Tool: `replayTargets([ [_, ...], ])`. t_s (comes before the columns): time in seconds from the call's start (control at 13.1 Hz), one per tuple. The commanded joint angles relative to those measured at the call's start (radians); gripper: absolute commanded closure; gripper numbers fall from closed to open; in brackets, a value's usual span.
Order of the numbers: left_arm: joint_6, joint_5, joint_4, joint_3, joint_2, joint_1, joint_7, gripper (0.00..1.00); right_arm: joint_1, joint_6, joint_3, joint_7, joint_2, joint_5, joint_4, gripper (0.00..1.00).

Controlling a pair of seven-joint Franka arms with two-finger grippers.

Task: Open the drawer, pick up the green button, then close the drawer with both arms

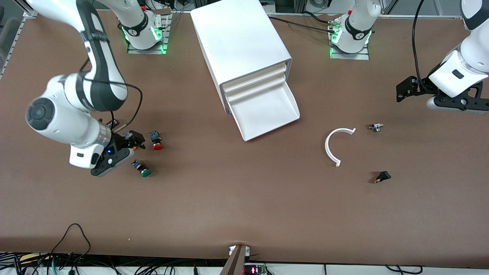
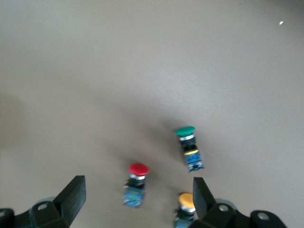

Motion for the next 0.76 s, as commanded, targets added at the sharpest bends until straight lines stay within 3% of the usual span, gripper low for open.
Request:
replayTargets([
  [0.0, -0.014, 0.002, 0.002, -0.001, -0.006, -0.003, -0.014, 0.00, 0.012, -0.162, 0.004, 0.143, -0.078, 0.012, 0.044, 0.00],
  [0.38, -0.014, -0.012, 0.003, -0.003, -0.006, -0.003, -0.069, 0.00, -0.043, -0.325, 0.009, 0.146, -0.173, -0.011, 0.084, 0.00],
  [0.46, -0.014, -0.014, 0.005, -0.017, -0.006, -0.003, -0.103, 0.00, -0.076, -0.346, 0.034, 0.146, -0.194, -0.040, 0.083, 0.00],
  [0.61, -0.027, -0.014, 0.022, -0.035, -0.005, -0.003, -0.171, 0.00, -0.228, -0.369, 0.186, 0.143, -0.251, -0.119, 0.083, 0.00],
  [0.69, -0.053, -0.014, 0.025, -0.038, -0.001, -0.003, -0.189, 0.00, -0.271, -0.397, 0.218, 0.144, -0.269, -0.150, 0.084, 0.00],
])
